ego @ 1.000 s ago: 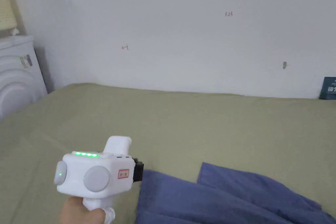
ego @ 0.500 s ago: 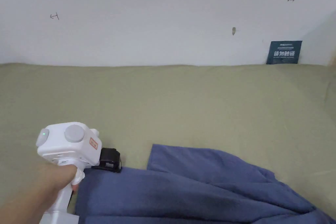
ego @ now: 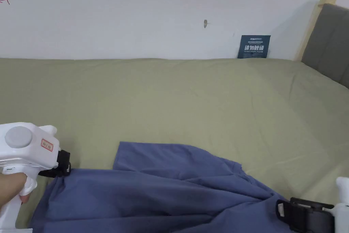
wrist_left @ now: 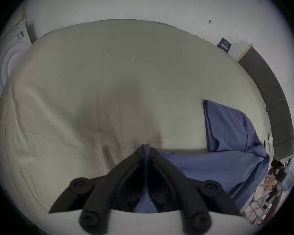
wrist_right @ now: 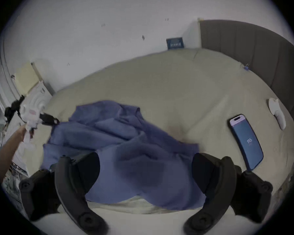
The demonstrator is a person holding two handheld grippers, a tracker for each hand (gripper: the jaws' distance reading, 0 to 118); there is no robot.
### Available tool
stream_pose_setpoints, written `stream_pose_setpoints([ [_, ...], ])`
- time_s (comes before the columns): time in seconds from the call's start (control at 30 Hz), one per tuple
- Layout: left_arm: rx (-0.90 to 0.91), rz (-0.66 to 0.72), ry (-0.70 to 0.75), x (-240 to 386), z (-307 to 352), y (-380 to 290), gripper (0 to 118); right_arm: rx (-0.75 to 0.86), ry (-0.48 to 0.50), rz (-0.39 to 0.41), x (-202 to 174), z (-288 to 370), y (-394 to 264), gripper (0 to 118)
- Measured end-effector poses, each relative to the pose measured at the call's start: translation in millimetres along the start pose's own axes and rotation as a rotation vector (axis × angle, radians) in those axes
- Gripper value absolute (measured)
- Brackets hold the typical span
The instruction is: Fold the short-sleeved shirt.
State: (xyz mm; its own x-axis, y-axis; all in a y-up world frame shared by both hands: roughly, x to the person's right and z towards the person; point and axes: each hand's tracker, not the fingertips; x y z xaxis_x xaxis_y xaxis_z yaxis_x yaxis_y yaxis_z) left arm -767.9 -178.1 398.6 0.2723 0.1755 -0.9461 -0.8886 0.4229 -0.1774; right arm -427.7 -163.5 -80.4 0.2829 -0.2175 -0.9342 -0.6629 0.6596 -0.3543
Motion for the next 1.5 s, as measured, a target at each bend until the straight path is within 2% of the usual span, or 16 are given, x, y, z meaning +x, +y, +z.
stream_pose_setpoints([
  [0.07, 0.006, 0.016, -0.022, -7.3, 0.0, 1.8, 3, -0.086, -0.01, 0.068, -1.3, -22.6, 1.7, 108],
  [0.1, 0.004, 0.024, -0.026, -8.9, 1.0, 0.8, 3, -0.105, -0.047, 0.092, -8.2, -31.4, 1.6, 102],
  [0.13, 0.005, 0.03, -0.029, -10.4, 1.9, -0.1, 3, -0.123, -0.058, 0.108, -8.4, -39.7, 0.1, 83],
  [0.17, 0.006, 0.034, -0.036, -13.8, 1.9, 0.7, 3, -0.165, -0.054, 0.114, -7.1, -46.4, -0.5, 46],
  [0.2, 0.014, 0.039, -0.041, -15.9, 3.2, -0.8, 3, -0.187, -0.054, 0.108, -6.8, -48.2, -0.7, 19],
  [0.23, 0.019, 0.044, -0.045, -17.7, 4.1, -1.9, 3, -0.199, -0.047, 0.103, -4.0, -54.4, -6.6, 5],
  [0.37, 0.073, 0.068, -0.091, -24.3, 14.3, -4.5, 3, -0.092, -0.06, 0.144, -23.6, -29.8, -11.3, 5],
  [0.53, 0.242, 0.03, -0.172, -24.3, 65.8, -0.1, 3, 0.08, 0.021, 0.149, -43.8, 14.1, 24.4, 5],
  [0.63, 0.305, 0.021, -0.212, -24.2, 106.1, 15.5, 3, 0.157, 0.049, 0.186, -52.7, 28.7, 59.1, 5],
  [0.73, 0.407, -0.023, -0.19, -30.6, 146.9, 38.2, 3, 0.215, 0.035, 0.226, -60.7, 38.3, 99.3, 5],
  [0.9, 0.532, -0.002, -0.163, -35.5, 219.4, 71.1, 3, 0.312, 0.05, 0.278, -74.4, 43.7, 177.1, 5],
  [1.07, 0.657, -0.022, -0.099, -44.1, 277.5, 97.3, 3, 0.425, 0.065, 0.302, -82.8, 46.6, 248.2, 5],
  [1.27, 0.822, -0.024, -0.032, -68.4, 312.9, 122.4, 3, 0.53, 0.077, 0.285, -97.6, 55.7, 318.0, 5],
  [1.3, 0.842, -0.008, -0.063, -73.9, 316.4, 126.7, 3, 0.556, 0.084, 0.28, -103.7, 54.5, 330.7, 5],
  [1.37, 0.837, 0.068, -0.103, -81.2, 316.4, 135.7, 3, 0.568, 0.087, 0.287, -110.3, 52.9, 346.0, 5],
  [1.5, 0.832, 0.051, -0.055, -81.1, 309.1, 149.0, 3, 0.585, 0.078, 0.274, -118.9, 43.3, 372.2, 5],
])
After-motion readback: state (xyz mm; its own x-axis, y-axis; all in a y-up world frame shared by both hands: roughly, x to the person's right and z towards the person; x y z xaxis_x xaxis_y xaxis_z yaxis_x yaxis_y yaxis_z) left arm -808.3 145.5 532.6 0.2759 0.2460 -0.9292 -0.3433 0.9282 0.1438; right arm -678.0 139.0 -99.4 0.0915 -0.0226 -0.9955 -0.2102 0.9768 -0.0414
